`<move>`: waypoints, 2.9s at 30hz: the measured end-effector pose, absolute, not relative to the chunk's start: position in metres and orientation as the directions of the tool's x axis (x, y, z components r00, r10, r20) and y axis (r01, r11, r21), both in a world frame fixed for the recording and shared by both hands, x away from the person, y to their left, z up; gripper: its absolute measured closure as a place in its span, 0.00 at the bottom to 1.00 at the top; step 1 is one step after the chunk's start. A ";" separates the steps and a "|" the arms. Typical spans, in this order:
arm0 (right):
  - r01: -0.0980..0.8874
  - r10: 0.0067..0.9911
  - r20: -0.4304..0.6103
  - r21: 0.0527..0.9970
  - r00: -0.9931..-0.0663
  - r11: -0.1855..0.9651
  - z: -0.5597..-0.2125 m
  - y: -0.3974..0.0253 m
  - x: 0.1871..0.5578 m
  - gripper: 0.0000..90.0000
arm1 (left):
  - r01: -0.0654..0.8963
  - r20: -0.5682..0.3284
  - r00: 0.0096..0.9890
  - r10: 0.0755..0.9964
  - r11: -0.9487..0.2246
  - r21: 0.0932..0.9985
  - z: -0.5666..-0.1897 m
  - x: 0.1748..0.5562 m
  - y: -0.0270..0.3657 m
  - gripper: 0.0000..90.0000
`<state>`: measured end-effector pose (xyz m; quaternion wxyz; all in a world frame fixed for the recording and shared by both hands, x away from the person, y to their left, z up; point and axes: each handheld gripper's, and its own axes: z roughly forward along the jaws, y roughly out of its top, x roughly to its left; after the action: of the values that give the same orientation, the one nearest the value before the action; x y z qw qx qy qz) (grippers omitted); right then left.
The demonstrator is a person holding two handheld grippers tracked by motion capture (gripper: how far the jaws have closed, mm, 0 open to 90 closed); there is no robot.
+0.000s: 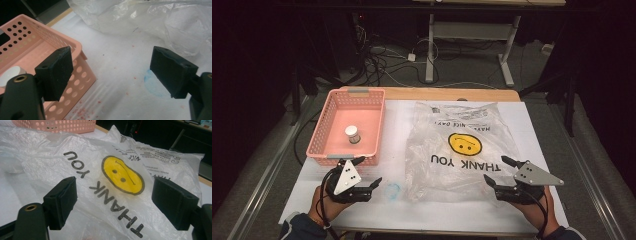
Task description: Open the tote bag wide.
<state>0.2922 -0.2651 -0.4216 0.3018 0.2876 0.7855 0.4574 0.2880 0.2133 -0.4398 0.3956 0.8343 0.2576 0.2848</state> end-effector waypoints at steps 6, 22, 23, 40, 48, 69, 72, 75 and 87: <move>0.168 0.720 -0.218 0.891 -0.658 0.423 -0.422 -0.265 0.292 0.24 | 0.202 0.278 0.709 0.648 -0.564 0.800 -0.441 0.288 0.209 0.20; 0.192 0.760 -0.238 0.883 -0.605 0.429 -0.400 -0.283 0.340 0.38 | 0.185 0.294 0.739 0.606 -0.602 0.776 -0.450 0.284 0.198 0.20; 0.182 0.759 -0.266 0.875 -0.594 0.449 -0.396 -0.285 0.348 0.40 | 0.187 0.291 0.739 0.608 -0.600 0.777 -0.450 0.285 0.198 0.20; 0.560 0.872 -0.134 0.718 -0.471 0.413 -0.437 -0.306 0.523 0.49 | 0.170 0.311 0.753 0.580 -0.628 0.759 -0.455 0.288 0.196 0.20; 0.587 0.858 -0.124 0.680 -0.498 0.439 -0.450 -0.299 0.529 0.91 | 0.167 0.313 0.758 0.572 -0.635 0.754 -0.456 0.295 0.197 0.20; 0.706 0.977 -0.081 0.680 -0.200 0.201 -0.442 -0.358 0.487 1.00 | 0.147 0.331 0.763 0.554 -0.649 0.747 -0.454 0.298 0.199 0.20; 0.695 0.968 -0.091 0.681 -0.235 0.232 -0.441 -0.354 0.469 1.00 | 0.145 0.338 0.757 0.560 -0.648 0.748 -0.452 0.295 0.201 0.20; 0.682 0.956 -0.095 0.681 -0.279 0.267 -0.441 -0.349 0.452 1.00 | 0.142 0.345 0.751 0.563 -0.648 0.748 -0.451 0.292 0.202 0.20; 0.563 0.920 -0.170 0.746 -0.354 0.355 -0.420 -0.332 0.414 0.73 | 0.150 0.344 0.743 0.574 -0.645 0.750 -0.451 0.289 0.201 0.20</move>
<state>0.4136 -0.3322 -0.4201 0.2989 0.4835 0.7669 0.2980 0.2889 0.2012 -0.4511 0.3651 0.8592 0.2107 0.2900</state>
